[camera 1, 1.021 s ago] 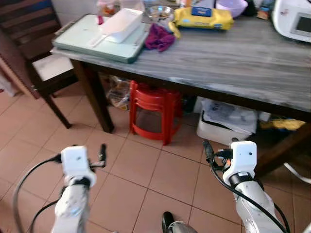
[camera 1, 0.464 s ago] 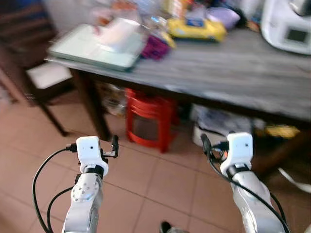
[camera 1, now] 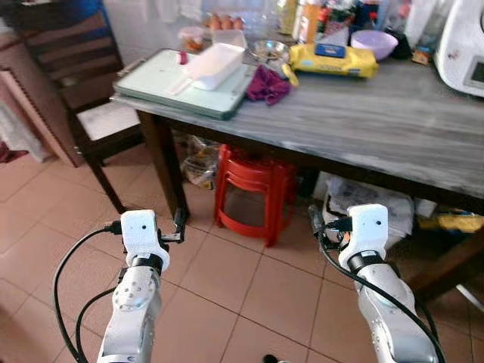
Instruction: Setting the table
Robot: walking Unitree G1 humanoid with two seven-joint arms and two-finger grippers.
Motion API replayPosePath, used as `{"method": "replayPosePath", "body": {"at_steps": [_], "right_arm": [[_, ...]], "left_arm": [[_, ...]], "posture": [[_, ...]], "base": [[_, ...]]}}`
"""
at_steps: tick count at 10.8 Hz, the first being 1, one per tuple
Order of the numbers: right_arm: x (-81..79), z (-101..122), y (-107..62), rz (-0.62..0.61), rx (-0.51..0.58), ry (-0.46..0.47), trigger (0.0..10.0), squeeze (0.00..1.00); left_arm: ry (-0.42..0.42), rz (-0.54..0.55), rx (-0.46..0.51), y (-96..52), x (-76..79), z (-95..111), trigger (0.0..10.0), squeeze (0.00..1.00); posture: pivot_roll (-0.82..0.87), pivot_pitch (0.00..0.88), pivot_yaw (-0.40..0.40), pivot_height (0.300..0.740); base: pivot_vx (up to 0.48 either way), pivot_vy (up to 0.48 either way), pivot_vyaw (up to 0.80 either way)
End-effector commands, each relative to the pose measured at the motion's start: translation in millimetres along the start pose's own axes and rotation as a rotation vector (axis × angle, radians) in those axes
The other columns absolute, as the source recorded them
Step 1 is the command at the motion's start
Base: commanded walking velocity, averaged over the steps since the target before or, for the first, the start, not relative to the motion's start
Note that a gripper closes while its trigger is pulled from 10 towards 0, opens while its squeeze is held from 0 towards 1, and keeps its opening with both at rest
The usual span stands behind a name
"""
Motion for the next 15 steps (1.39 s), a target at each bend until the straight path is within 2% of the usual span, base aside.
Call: {"method": "replayPosePath", "body": {"at_steps": [1, 4, 7, 15], "right_arm": [[-1.7, -4.7, -1.1, -0.002, -0.016, 0.008, 10.0, 0.00], [-3.8, -7.1, -1.4, -0.005, -0.022, 0.016, 10.0, 0.00], [-4.2, -8.4, -2.1, -0.004, -0.027, 0.019, 10.0, 0.00], [-1.4, -9.9, -3.8, -0.018, -0.034, 0.019, 10.0, 0.00]], "left_arm": [[0.012, 0.007, -0.017, -1.2, -2.4, -3.2, 10.0, 0.00], [0.025, 0.001, -0.025, -3.5, -4.9, -3.0, 10.0, 0.00], [0.044, 0.011, -0.050, -4.5, -5.1, -5.9, 10.0, 0.00], [0.061, 0.021, -0.080, -6.0, -6.4, -8.8, 10.0, 0.00]], "posture": [[-0.10, 0.095, 0.034, 0.740], [-0.09, 0.110, 0.050, 0.740], [-0.09, 0.118, 0.050, 0.740], [-0.10, 0.131, 0.055, 0.740]], "base": [[0.000, 0.000, 0.00], [0.000, 0.000, -0.71], [0.000, 0.000, 0.00], [-0.275, 0.000, 0.00]]}}
Point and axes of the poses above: a point about 5 cm out from each wrist's last joint towards the gripper, its own y axis pointing out of the wrist towards the gripper, its own z axis along the axis of the wrist's last joint, x = y × z, the point moved 1 cm from there along y, pointing out of the wrist towards the gripper, and after that the axes turned 10 degrees about -y, right-handed, at the moved point
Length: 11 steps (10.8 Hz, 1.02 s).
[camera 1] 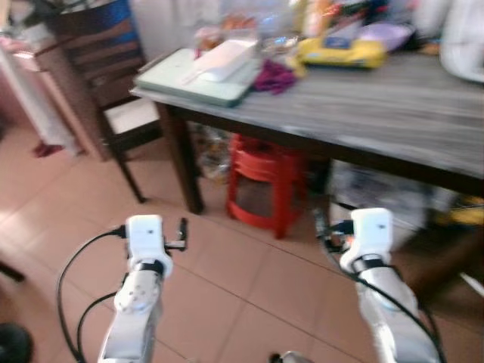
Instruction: Setting the table
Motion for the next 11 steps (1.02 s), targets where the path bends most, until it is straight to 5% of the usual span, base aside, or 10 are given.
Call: {"method": "replayPosePath", "body": {"at_steps": [1, 6, 11], "right_arm": [[-3.8, -1.2, -0.1, 0.009, -0.006, 0.013, 10.0, 0.00], [1.2, -0.8, 0.7, -0.006, -0.006, 0.011, 10.0, 0.00], [0.0, -1.2, 0.2, -0.001, -0.011, 0.011, 10.0, 0.00]], "left_arm": [[0.012, 0.018, -0.011, -1.3, -8.1, -0.6, 10.0, 0.00], [0.021, 0.009, -0.019, 0.2, -6.5, -1.1, 10.0, 0.00], [0.014, -0.060, 0.015, -0.8, -5.1, 4.7, 10.0, 0.00]], "posture": [[-0.10, 0.130, 0.058, 0.740], [-0.10, 0.139, 0.056, 0.740], [-0.11, 0.143, 0.061, 0.740]], "base": [[-0.296, 0.000, 0.00], [-0.303, 0.000, 0.00], [0.000, 0.000, -0.16]]}}
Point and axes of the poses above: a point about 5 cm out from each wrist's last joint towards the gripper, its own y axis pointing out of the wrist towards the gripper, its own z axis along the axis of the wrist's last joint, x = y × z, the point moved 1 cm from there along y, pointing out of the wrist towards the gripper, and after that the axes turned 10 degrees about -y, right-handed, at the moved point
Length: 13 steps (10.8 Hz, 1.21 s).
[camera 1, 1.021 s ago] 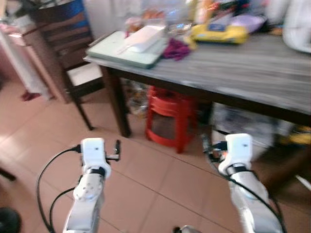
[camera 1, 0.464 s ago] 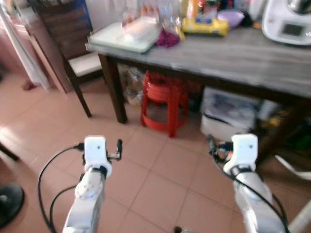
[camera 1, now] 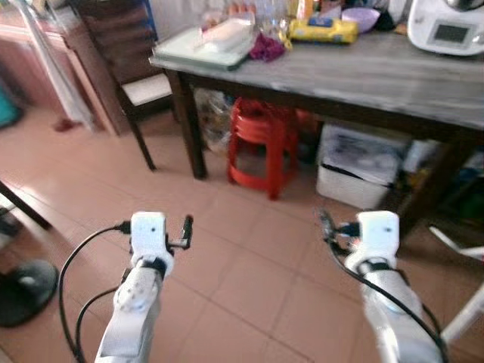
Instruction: Setting the table
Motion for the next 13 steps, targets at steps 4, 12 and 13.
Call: {"method": "replayPosePath", "body": {"at_steps": [4, 12, 13], "right_arm": [[6.6, -0.5, 1.7, -0.016, -0.008, -0.006, 10.0, 0.00], [9.0, 19.1, 1.7, -0.015, 0.076, -0.054, 10.0, 0.00], [9.5, 24.7, 2.1, -0.014, 0.094, -0.044, 10.0, 0.00]], "left_arm": [[-0.029, -0.036, 0.018, 1.8, 5.2, 5.2, 10.0, 0.00], [-0.046, -0.079, 0.039, 0.9, 13.5, 12.0, 10.0, 0.00], [-0.050, -0.087, 0.069, 2.1, 16.0, 20.9, 10.0, 0.00]], "posture": [[-0.11, 0.142, 0.061, 0.740], [-0.11, 0.151, 0.058, 0.740], [-0.11, 0.150, 0.057, 0.740]], "base": [[0.000, 0.000, -0.80], [0.000, -0.140, -0.43], [0.000, -0.281, 0.00]]}}
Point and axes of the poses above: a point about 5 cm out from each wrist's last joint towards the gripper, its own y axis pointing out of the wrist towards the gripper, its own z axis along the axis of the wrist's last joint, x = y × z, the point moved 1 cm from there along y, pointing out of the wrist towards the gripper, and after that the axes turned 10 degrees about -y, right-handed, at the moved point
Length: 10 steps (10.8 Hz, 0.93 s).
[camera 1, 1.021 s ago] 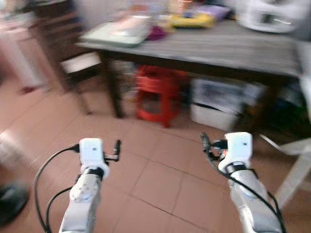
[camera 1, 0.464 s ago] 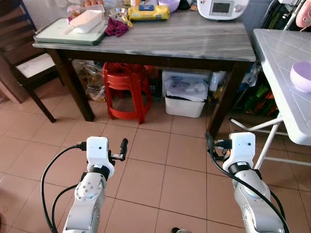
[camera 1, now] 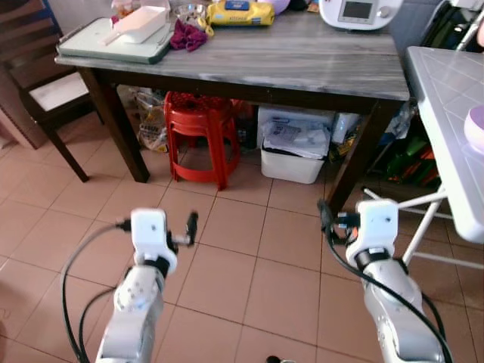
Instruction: Setting the table
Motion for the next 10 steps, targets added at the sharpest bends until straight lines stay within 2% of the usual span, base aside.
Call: {"method": "replayPosePath", "body": {"at_steps": [1, 2, 3, 4, 5, 6, 7, 9, 10], "right_arm": [[4.3, 7.7, -0.7, -0.017, 0.028, 0.007, 10.0, 0.00], [7.4, 14.3, -3.8, -0.039, 0.054, 0.032, 10.0, 0.00], [8.7, 14.8, -11.3, -0.059, 0.055, 0.042, 10.0, 0.00], [10.2, 2.7, -26.4, -0.091, 0.001, 0.029, 10.0, 0.00], [11.5, -5.1, -34.8, -0.096, -0.032, 0.035, 10.0, 0.00], [12.8, -3.0, -36.8, -0.098, -0.027, 0.033, 10.0, 0.00], [12.4, 6.4, -33.0, -0.089, 0.006, 0.029, 10.0, 0.00], [11.6, 11.9, -30.2, -0.055, 0.017, 0.022, 10.0, 0.00], [13.2, 10.9, -31.7, -0.022, 0.002, -0.004, 10.0, 0.00]], "left_arm": [[-0.007, -0.008, 0.027, 0.3, 1.4, 7.6, 10.0, 0.00], [-0.009, 0.018, 0.106, -2.7, -2.5, 17.2, 10.0, 0.00], [0.014, 0.069, 0.138, -9.1, -11.0, 19.9, 10.0, 0.00], [0.040, 0.130, 0.141, -22.8, -25.5, 15.1, 10.0, 0.00], [0.067, 0.147, 0.130, -32.4, -31.8, 10.7, 10.0, 0.00], [0.081, 0.161, 0.125, -37.0, -35.5, 9.9, 10.0, 0.00], [0.121, 0.104, 0.113, -38.3, -31.9, 11.6, 10.0, 0.00], [0.151, 0.049, 0.080, -38.4, -35.0, 17.8, 10.0, 0.00], [0.197, -0.018, 0.073, -32.3, -29.5, 26.6, 10.0, 0.00]], "posture": [[-0.11, 0.150, 0.056, 0.740], [-0.10, 0.152, 0.055, 0.740], [-0.10, 0.153, 0.053, 0.740], [-0.10, 0.160, 0.056, 0.740], [-0.11, 0.166, 0.058, 0.740], [-0.11, 0.171, 0.058, 0.740], [-0.11, 0.181, 0.050, 0.740], [-0.09, 0.194, 0.028, 0.740], [-0.09, 0.197, 0.014, 0.740]], "base": [[0.000, -0.244, 0.00], [0.000, 0.000, 0.00], [0.000, 0.000, 0.00], [0.000, 0.000, 0.00], [0.000, 0.000, 0.00], [0.000, 0.000, 0.00], [0.000, 0.000, 0.00], [0.000, 0.000, 0.00], [0.000, 0.000, 0.00]]}}
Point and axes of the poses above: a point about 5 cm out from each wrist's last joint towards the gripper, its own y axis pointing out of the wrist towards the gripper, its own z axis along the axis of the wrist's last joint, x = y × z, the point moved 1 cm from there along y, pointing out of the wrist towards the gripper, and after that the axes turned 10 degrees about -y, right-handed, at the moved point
